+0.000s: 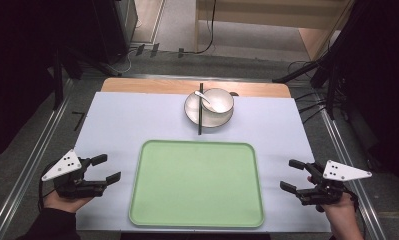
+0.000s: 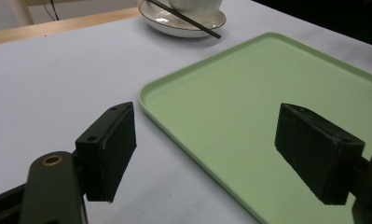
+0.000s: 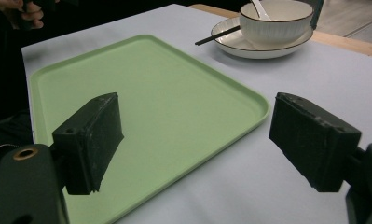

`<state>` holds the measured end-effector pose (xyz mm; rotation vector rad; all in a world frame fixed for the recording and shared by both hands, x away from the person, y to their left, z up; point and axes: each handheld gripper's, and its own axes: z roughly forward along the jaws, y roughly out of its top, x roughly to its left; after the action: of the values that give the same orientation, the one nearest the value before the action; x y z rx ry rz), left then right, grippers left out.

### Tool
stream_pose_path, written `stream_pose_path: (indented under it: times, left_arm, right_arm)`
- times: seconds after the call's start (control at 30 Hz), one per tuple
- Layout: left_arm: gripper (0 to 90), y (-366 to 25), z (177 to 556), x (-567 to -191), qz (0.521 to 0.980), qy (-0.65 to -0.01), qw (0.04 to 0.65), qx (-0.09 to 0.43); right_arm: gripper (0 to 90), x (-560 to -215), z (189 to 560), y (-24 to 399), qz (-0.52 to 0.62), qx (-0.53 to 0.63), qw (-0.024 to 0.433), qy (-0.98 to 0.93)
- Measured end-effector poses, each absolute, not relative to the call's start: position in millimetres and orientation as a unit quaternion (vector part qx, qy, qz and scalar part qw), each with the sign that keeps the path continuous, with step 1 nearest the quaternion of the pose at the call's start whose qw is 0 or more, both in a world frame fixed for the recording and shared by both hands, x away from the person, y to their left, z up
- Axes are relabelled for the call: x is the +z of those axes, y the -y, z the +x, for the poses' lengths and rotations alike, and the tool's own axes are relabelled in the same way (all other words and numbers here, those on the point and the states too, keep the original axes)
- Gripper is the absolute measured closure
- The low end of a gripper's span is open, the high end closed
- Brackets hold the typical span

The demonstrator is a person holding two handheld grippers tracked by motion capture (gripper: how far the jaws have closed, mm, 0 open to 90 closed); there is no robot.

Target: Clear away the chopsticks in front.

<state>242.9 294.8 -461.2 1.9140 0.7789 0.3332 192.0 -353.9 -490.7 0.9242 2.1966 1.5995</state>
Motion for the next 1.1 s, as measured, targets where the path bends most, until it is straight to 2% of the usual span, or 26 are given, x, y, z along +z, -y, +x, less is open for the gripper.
stream_pose_path:
  times: [0.47,0.7,0.83,1.1]
  left_arm:
    - [21.9,-294.7,244.5,-461.9,0.790,-0.329,0.500,0.132]
    - [23.7,-286.9,248.8,-458.2,0.791,-0.364,0.484,0.082]
    - [27.8,-280.1,250.5,-454.9,0.794,-0.371,0.475,0.080]
    - [30.0,-269.8,264.7,-443.1,0.787,-0.385,0.477,0.073]
  right_arm:
    - [17.5,-491.6,192.6,353.2,0.320,0.546,0.134,-0.763]
    - [17.5,-492.1,192.7,352.6,0.321,0.542,0.134,-0.765]
    - [17.5,-492.0,192.4,352.2,0.322,0.540,0.133,-0.766]
    - [17.4,-492.8,192.2,351.3,0.324,0.536,0.129,-0.769]
